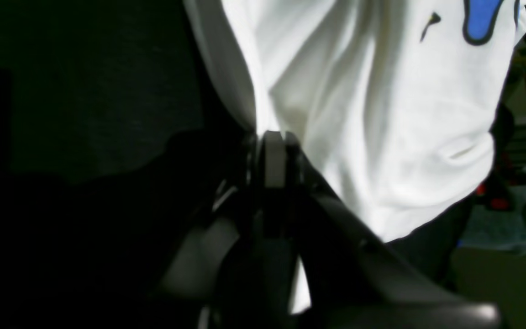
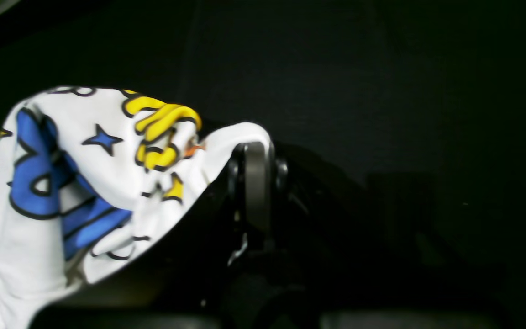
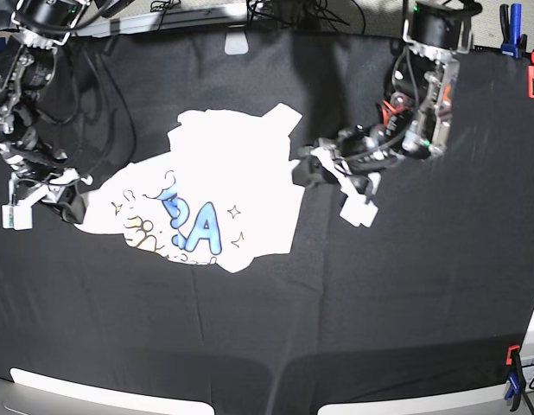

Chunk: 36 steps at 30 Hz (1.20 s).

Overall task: Layout the t-shirt on the table in an organized manner, then fold the t-shirt properly
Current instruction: 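Lift the shirt with both grippers and stretch it between them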

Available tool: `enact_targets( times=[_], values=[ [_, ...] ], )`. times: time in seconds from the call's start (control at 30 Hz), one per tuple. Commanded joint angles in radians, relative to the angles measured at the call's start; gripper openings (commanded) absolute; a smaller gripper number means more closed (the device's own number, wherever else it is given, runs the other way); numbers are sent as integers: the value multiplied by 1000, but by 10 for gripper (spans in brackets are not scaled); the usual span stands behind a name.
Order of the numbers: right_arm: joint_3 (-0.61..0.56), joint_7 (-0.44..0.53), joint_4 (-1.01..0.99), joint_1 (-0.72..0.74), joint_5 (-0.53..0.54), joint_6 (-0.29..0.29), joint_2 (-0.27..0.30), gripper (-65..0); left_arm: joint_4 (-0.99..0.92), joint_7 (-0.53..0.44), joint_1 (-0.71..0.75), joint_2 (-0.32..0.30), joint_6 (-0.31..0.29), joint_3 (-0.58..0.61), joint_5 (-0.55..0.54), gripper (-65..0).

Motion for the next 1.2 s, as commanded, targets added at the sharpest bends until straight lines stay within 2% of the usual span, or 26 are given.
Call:
enact_targets(
  times=[0.0, 0.37, 0.57, 0.7, 0.8, 0.97, 1.1, 1.17],
  values=[
    [14, 17, 17, 16, 24, 8, 27, -650, 15, -3, -29, -4, -15, -23, -5, -650],
    [94, 18, 17, 16, 24, 7, 122, -650, 19, 197, -129, -4, -15, -268, -18, -650],
    [114, 19, 17, 22, 26, 6, 200, -650, 21, 282, -210, -5, -16, -293, -48, -650],
    [114, 15, 17, 34, 27, 6, 275, -650, 24, 389, -291, -5, -16, -293, -64, -650],
    [114, -25, 17, 74, 27, 3, 328, -650, 51, 447, -355, -5, -16, -293, -72, -650],
    [114, -157, 17, 197, 27, 1, 399, -650, 124, 447, -426, -53, -15, -293, -68, -650],
    [114, -238, 17, 301, 40, -6, 426, -650, 156, 448, -433, -120, -15, -293, -71, -650],
    [114, -266, 17, 338, 88, -5, 426, -650, 156, 449, -433, -143, -15, -293, -74, -650]
  ],
)
